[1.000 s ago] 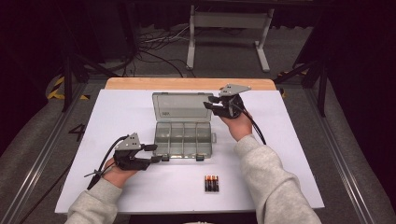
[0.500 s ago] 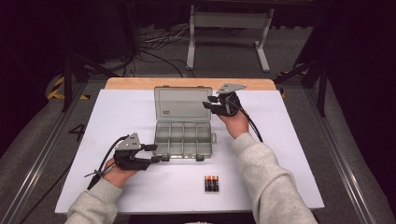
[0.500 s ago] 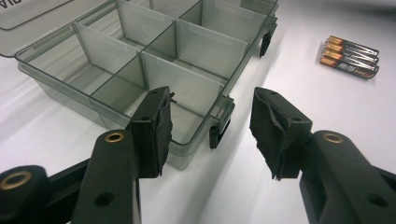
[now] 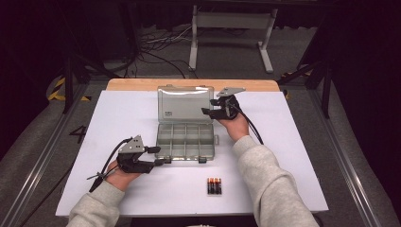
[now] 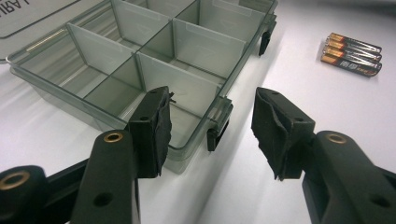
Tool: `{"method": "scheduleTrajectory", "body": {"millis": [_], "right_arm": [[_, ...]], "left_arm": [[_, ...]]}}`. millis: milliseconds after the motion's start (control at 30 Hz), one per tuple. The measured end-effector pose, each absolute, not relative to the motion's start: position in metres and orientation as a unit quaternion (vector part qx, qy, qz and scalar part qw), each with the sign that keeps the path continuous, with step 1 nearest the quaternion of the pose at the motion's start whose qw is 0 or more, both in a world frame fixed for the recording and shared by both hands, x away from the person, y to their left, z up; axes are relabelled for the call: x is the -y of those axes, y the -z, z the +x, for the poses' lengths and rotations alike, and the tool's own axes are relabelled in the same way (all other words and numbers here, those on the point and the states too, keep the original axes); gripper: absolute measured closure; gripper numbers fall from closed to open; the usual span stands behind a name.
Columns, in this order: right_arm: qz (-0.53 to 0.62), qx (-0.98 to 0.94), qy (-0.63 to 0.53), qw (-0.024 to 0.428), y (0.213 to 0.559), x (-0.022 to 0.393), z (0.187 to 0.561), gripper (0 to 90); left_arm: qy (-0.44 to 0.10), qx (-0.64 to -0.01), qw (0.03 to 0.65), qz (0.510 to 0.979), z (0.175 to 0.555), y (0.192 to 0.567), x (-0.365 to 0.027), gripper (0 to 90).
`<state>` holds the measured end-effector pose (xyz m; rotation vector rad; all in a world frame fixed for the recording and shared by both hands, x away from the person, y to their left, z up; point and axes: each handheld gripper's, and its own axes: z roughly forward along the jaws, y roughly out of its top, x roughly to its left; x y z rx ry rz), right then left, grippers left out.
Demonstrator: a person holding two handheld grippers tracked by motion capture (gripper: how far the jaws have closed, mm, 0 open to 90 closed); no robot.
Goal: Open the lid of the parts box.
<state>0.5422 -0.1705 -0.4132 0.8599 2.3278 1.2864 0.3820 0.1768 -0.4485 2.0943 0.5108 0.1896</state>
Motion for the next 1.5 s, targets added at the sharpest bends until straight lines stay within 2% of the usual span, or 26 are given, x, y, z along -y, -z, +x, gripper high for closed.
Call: {"method": "scheduleTrajectory", "body": {"millis": [933, 1233, 1367, 1467, 1500], "right_arm": [[0.349, -0.817, -0.444, 0.118, 0.432, 0.174, 0.552, 27.4], [0.354, -0.818, -0.437, 0.117, 0.433, 0.176, 0.552, 23.9], [0.350, -0.820, -0.436, 0.123, 0.426, 0.178, 0.549, 23.1], [0.343, -0.818, -0.444, 0.127, 0.414, 0.181, 0.542, 19.8], [0.337, -0.816, -0.451, 0.128, 0.407, 0.183, 0.537, 18.0]], "left_arm": [[-0.058, -0.200, 0.469, 0.858, 0.382, 0.450, -0.173, 44.2], [-0.053, -0.198, 0.471, 0.858, 0.382, 0.450, -0.174, 43.1], [-0.056, -0.201, 0.476, 0.854, 0.381, 0.448, -0.176, 38.2], [-0.057, -0.204, 0.484, 0.849, 0.381, 0.446, -0.179, 35.8], [-0.062, -0.204, 0.489, 0.846, 0.380, 0.443, -0.181, 32.6]]}}
